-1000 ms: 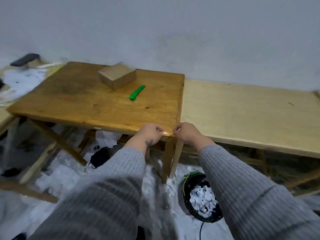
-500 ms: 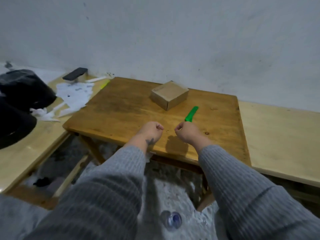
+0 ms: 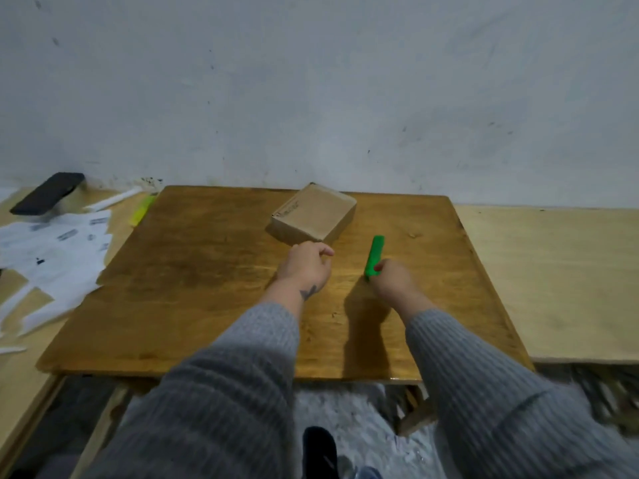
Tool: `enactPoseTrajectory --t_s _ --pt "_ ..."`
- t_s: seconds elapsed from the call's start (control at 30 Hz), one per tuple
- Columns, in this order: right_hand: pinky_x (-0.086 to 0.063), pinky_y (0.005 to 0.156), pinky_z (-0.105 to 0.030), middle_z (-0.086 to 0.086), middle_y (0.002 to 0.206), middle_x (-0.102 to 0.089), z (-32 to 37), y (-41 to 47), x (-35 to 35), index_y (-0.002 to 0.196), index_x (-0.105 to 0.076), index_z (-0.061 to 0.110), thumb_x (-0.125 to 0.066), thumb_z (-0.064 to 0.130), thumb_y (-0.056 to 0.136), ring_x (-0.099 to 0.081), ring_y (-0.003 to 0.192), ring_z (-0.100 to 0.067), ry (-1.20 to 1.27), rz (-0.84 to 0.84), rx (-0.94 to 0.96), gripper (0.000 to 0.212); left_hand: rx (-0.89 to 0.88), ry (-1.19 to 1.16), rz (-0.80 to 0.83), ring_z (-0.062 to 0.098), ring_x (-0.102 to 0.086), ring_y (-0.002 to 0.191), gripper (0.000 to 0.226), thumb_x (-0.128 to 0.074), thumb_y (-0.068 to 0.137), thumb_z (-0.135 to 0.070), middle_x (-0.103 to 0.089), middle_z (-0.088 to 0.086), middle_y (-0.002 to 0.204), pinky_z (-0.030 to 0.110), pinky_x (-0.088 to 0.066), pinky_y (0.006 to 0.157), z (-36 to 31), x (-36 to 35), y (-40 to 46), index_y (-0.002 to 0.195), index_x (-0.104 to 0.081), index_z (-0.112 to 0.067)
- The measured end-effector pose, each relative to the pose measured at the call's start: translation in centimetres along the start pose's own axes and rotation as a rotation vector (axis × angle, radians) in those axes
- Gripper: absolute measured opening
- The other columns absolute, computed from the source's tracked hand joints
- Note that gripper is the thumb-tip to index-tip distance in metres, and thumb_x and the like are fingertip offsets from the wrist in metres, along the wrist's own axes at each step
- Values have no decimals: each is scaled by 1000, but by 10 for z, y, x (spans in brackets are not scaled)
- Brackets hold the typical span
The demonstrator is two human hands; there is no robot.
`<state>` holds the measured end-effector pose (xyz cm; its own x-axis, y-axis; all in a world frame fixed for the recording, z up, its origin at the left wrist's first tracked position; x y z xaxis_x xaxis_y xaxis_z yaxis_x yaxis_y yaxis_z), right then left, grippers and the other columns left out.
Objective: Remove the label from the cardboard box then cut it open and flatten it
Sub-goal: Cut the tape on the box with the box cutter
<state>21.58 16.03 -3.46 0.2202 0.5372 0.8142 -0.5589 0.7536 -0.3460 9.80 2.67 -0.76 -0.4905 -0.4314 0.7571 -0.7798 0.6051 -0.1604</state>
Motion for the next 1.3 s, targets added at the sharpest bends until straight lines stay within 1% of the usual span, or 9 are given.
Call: enactPoseTrajectory --t_s 0.1,0.23,0.4,0.57,0.87,0.97,1.07,1.2,1.3 --pt "-45 97 -38 -17 128 -56 6 33 -7 128 -51 7 -54 23 91 -55 118 -33 -13 -17 -24 40 -88 65 -17 22 -45 127 23 -55 95 -25 -53 -1 134 43 -38 108 -9 8 39 115 -64 -32" --pt "-44 100 -43 -15 134 -46 9 73 -16 136 -38 12 -57 29 90 -50 121 -32 -3 -31 -78 53 -171 199 -49 20 -38 134 31 -53 96 -29 -49 -5 140 42 -30 112 -11 14 95 126 -58 -32" --pt "-47 98 -40 -14 129 -48 24 114 -22 133 -41 13 -52 16 92 -52 116 -29 -24 -106 -57 43 -152 384 -23 18 -6 149 54 -45 97 -47 -19 -3 160 49 -6 120 10 6 158 147 -34 -32" --pt "-48 98 -42 -15 131 -46 36 138 -17 136 -39 14 -52 17 92 -52 117 -29 94 -128 -68 46 -162 475 87 18 6 149 73 -32 93 -65 7 -4 163 54 -2 119 21 -4 192 154 -13 -30" --pt "-47 90 -43 -19 129 -55 66 144 23 139 -38 10 -42 17 96 -56 113 -36 202 -245 -74 43 -170 448 94 17 0 149 77 -30 90 -70 1 -7 163 51 -13 118 29 4 184 153 -13 -29" --pt "-47 86 -40 -18 127 -57 91 136 31 140 -40 11 -40 15 97 -58 107 -33 223 -202 7 43 -172 461 43 19 -6 148 79 -32 89 -70 -7 -4 162 52 -17 117 43 18 171 152 -11 -28" --pt "-47 73 -36 -16 120 -59 116 124 23 142 -37 16 -45 14 94 -57 91 -25 320 -126 73 48 -181 517 34 25 -12 145 80 -29 89 -70 -15 2 158 51 -21 114 56 30 160 152 2 -33" --pt "-45 72 -32 -12 118 -59 144 106 6 143 -37 15 -48 2 91 -56 92 -22 326 -50 154 55 -157 543 75 28 -5 147 74 -23 91 -68 -7 4 160 53 -17 115 72 36 148 153 -6 -32" --pt "-43 74 -29 -10 117 -60 160 99 -3 147 -32 16 -45 0 92 -57 93 -20 266 -24 232 58 -137 538 94 26 5 149 73 -22 92 -65 3 3 162 57 -7 117 79 38 141 154 -2 -32"
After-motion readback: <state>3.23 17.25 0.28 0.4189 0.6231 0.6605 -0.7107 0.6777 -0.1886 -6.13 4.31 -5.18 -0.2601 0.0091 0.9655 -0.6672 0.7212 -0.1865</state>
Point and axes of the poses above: each hand's wrist, its own y-axis towards the middle knuckle, its own x-axis out of the back of the hand, z = x × y, the point moved 7 cm from there along y, towards the middle knuckle
